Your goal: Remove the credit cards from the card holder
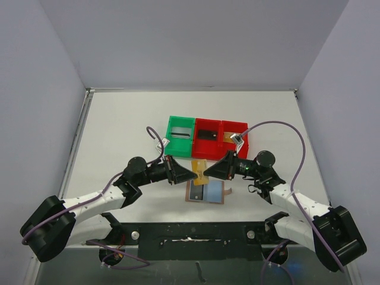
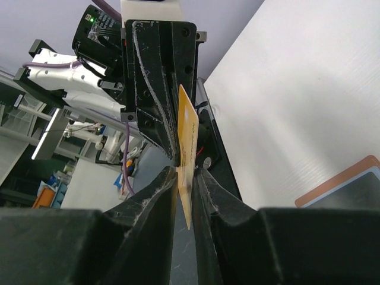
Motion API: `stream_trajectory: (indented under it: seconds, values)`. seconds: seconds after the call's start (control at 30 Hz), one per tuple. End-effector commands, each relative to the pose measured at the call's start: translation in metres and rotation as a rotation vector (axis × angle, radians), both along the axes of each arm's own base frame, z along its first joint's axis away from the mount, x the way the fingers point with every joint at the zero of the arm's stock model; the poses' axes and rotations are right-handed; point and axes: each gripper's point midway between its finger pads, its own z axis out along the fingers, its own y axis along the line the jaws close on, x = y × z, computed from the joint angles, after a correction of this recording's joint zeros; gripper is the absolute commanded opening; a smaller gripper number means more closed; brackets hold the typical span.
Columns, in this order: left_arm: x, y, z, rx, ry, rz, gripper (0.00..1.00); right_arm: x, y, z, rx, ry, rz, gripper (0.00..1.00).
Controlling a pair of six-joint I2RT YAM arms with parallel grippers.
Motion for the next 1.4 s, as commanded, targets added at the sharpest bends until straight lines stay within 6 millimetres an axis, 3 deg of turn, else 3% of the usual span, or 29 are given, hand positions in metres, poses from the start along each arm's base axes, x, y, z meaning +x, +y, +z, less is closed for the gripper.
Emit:
stream_trajectory:
  seconds: [0.0,0.2,0.3,0.47,0.6,0.8,0.93,1.0,1.13,1.23,1.37]
  values:
    - [-0.006,-0.003,0.026,-0.067,-0.076,-0.049,0.0,-0.006,0.003,0.016,0.056,-0.072,0.038,0.16]
    - [-0.007,-0.004,0.025,-0.066,-0.077,-0.056,0.0,-0.004,0.003,0.017,0.057,-0.076,0.026,0.01]
    - [-0.006,-0.004,0.022,-0.054,-0.064,-0.055,0.0,-0.001,0.002,0.019,0.051,-0.091,0.004,0.0]
    - [0.004,0.001,0.015,0.0,-0.055,0.021,0.31,0.024,-0.015,0.012,-0.058,-0.124,-0.142,0.0]
    - [0.018,0.015,0.002,0.084,-0.033,0.144,0.55,0.05,-0.045,0.009,-0.185,-0.166,-0.332,0.0]
    - [0.027,0.033,-0.008,0.154,-0.02,0.251,0.64,0.099,-0.122,-0.004,-0.564,-0.245,-0.761,0.0]
    - [0.029,0.037,-0.012,0.175,-0.015,0.272,0.64,0.123,-0.161,0.001,-0.791,-0.361,-0.898,0.0]
    - [0.029,0.038,-0.014,0.182,-0.012,0.272,0.64,0.132,-0.17,-0.003,-0.9,-0.416,-0.884,0.0]
    - [0.03,0.038,-0.016,0.192,-0.007,0.27,0.64,0.146,-0.153,-0.008,-1.07,-0.635,-0.615,0.0]
    - [0.028,0.039,-0.017,0.2,-0.006,0.263,0.64,0.163,-0.156,-0.014,-1.243,-0.745,-0.516,0.0]
    - [0.026,0.043,-0.018,0.21,-0.001,0.265,0.64,0.183,-0.156,-0.023,-1.34,-0.83,-0.395,0.0]
